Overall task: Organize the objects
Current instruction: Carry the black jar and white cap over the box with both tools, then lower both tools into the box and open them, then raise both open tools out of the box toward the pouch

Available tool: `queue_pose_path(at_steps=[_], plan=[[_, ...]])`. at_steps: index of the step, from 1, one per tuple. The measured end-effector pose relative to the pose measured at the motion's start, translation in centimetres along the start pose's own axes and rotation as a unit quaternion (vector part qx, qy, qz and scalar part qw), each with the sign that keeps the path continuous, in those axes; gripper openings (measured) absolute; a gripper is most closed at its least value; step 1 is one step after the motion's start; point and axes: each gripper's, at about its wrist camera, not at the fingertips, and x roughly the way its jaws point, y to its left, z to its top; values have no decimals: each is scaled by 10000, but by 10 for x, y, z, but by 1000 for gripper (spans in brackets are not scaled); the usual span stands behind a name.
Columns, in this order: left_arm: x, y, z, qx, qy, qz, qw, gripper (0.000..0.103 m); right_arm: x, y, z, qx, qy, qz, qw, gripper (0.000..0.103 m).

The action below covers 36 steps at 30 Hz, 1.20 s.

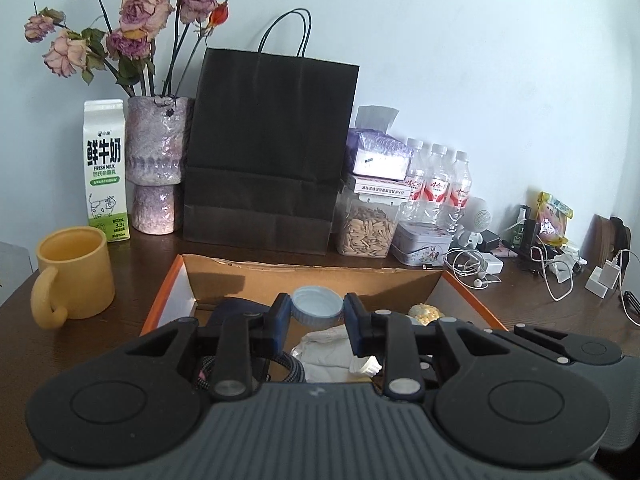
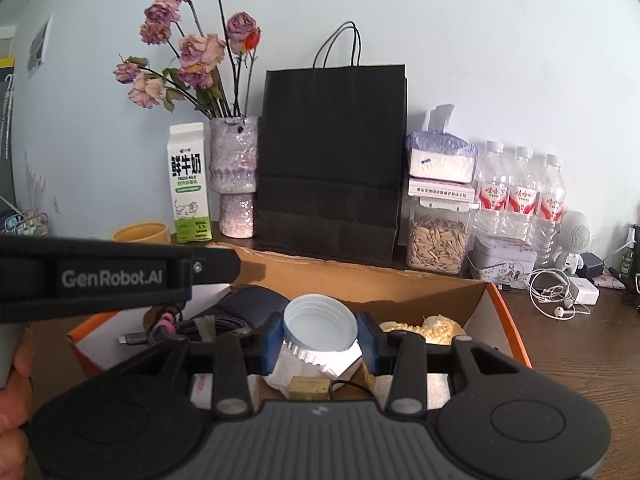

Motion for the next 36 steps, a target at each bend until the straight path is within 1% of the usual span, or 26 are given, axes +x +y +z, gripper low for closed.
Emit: queue_pose_path(at_steps=[7,11,12,13,14,15,16,17,19,26,36], plan=[[21,4,-5,-51,261,-63,9996,30,15,-8,-4,89,168,-18,9998,39],[23,4,-8,-24,301,-65,9995,30,18,-9,-5,78,236,-70,9997,39],[23,4,-8,-17,301,-54,9995,33,18,-10,-6,72,249,-85,9996,40],[22,4,-8,-6,295,-40,9996,46,17,-10,-7,88,253,-94,9996,44],[21,4,-9,12,260,-20,9997,66,15,-11,-8,105,241,-102,9996,59],[19,3,-9,41,201,34,9998,76,13,-11,-8,104,233,-107,9996,82],[17,2,-9,73,159,114,9998,96,12,-11,-8,102,214,-119,9996,94],[15,1,-9,85,106,193,9997,103,9,-12,-9,109,152,-137,9997,103],[12,1,-8,88,32,279,9996,103,7,-13,-8,145,128,-137,9997,103],[12,1,-10,64,121,333,9994,103,1,-15,-8,167,69,-99,9998,103],[-2,-1,-9,50,34,335,9994,103,-12,-12,-9,97,-46,-94,9999,103]])
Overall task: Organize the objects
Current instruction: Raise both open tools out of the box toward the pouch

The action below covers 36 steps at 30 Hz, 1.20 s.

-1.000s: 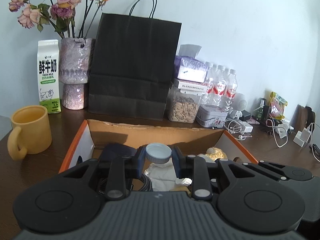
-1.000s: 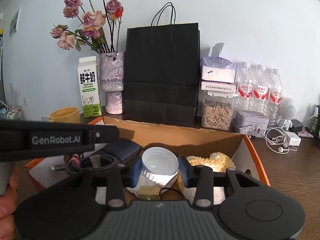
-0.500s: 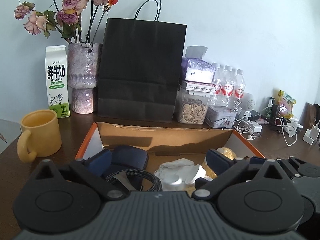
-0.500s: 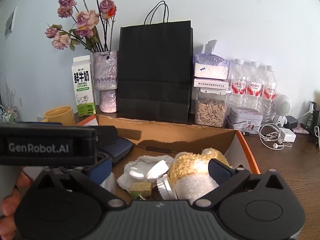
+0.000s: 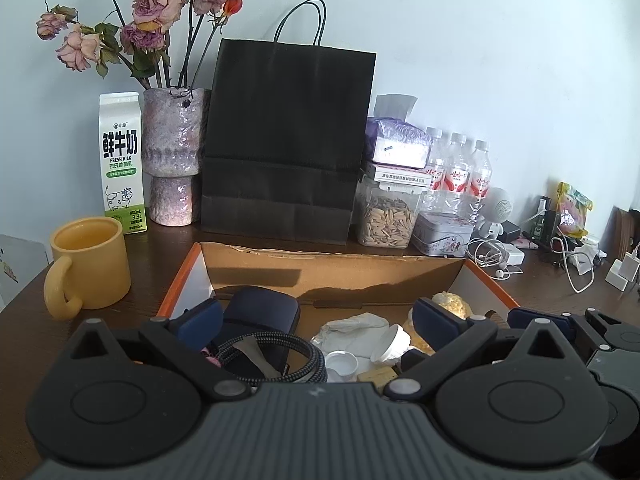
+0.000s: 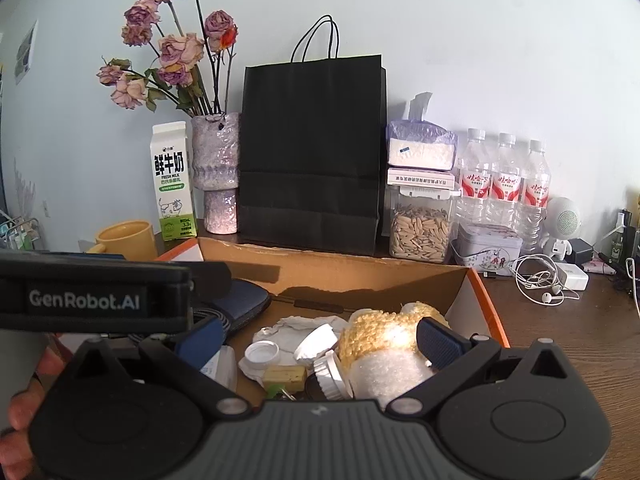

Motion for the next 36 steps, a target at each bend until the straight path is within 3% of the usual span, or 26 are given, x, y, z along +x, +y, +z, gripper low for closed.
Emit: queue_pose_path(at_steps=[21,36], plan=[[-100,6,-15,-33,-245,115,9996,103,-89,26,-19,-317,-212,197,9991,103],[-144,20,-64,91,322,125,9994,103,-138,32,-70,-371,346,376,9980,103]])
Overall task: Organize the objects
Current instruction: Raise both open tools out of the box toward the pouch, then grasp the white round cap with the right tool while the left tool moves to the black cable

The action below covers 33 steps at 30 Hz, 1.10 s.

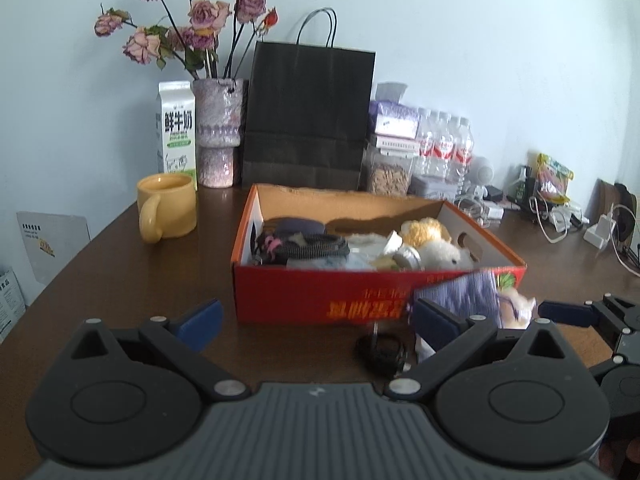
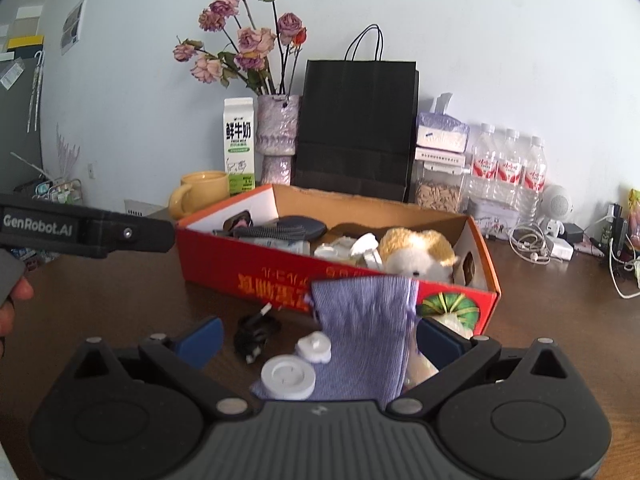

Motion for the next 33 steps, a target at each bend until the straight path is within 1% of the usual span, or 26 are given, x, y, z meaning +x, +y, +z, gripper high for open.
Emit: queue_pose_path(at_steps=[5,9,11,13,15,17,19,21,22,28,29,30,32,33], plan=[[-1,5,-14,-2,253,33,9997,103,-1,-1,-11,61,146,40,9999,103],[-2,8,-18,-33,309,56,9995,103,2,0,-13,51,233,108,9997,103],[-2,8,-20,-27,336,52,9994,103,4,1,-14,24,277,207,9994,103],[-2,8,-21,-8,364,34,9993,103,8,2,-14,5,340,280,9990,101],[-1,8,-22,-5,384,24,9993,103,13,2,-14,-17,417,308,9987,94],[0,8,-23,-15,402,19,9992,103,19,2,-14,-40,479,342,9983,93],[2,9,-24,-33,434,30,9990,103,27,2,-13,-53,571,393,9976,84],[4,10,-25,-48,463,42,9989,103,34,2,-13,-51,656,402,9970,64],[5,11,-25,-55,473,48,9989,103,38,2,-13,-58,681,426,9968,61],[8,13,-26,-84,507,63,9987,103,57,1,-12,15,865,560,9947,53],[8,13,-25,-82,512,62,9986,103,60,0,-12,48,899,585,9942,45],[9,13,-25,-88,517,65,9986,103,60,0,-13,79,880,618,9942,42],[10,14,-25,-120,514,74,9986,103,59,0,-14,83,823,600,9948,39],[11,15,-24,-133,517,85,9985,103,58,0,-15,77,796,600,9950,38]])
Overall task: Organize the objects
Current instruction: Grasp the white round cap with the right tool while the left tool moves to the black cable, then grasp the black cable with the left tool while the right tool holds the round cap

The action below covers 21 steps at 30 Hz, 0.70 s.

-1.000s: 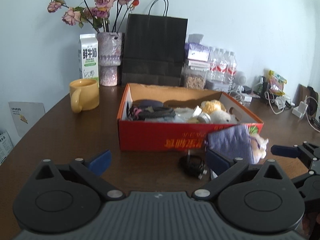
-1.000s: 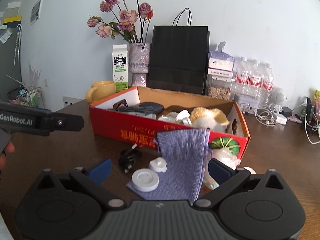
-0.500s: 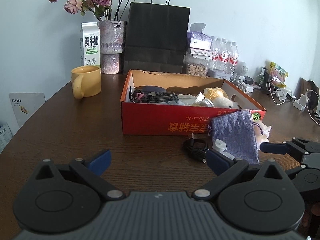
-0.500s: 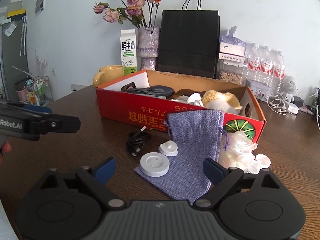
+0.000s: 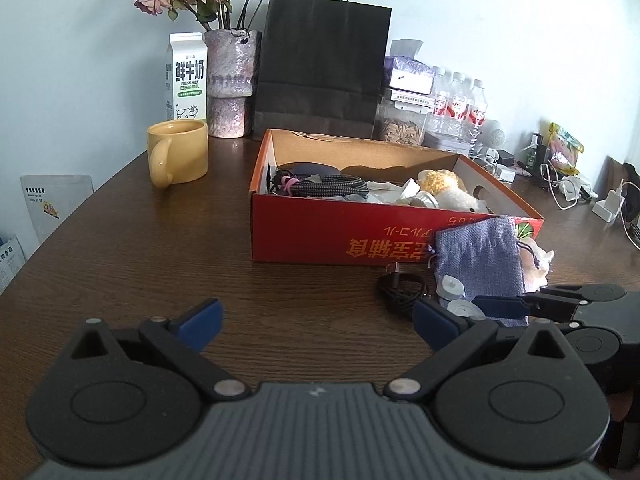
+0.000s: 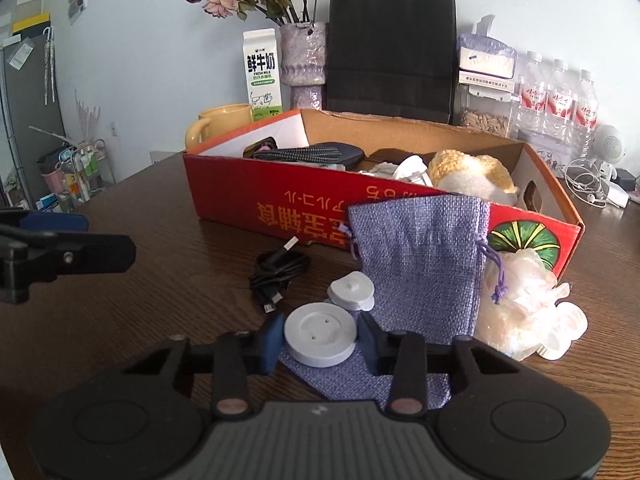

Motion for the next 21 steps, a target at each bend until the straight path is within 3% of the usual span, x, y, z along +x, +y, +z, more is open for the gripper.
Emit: queue_pose_path(at_steps=[4,14,21], plan=[[4,1,2,-28,16,30,10000,103,-5,0,-2,3,-174,-7,9998,38],[21,-11,4,30,193,15,9998,103,-31,-7,-5,-54,-997,-533,9936,38],[40,-29,9,123,307,-95,9994,103,-39,-19,-7,118,-1142,-397,9926,38]])
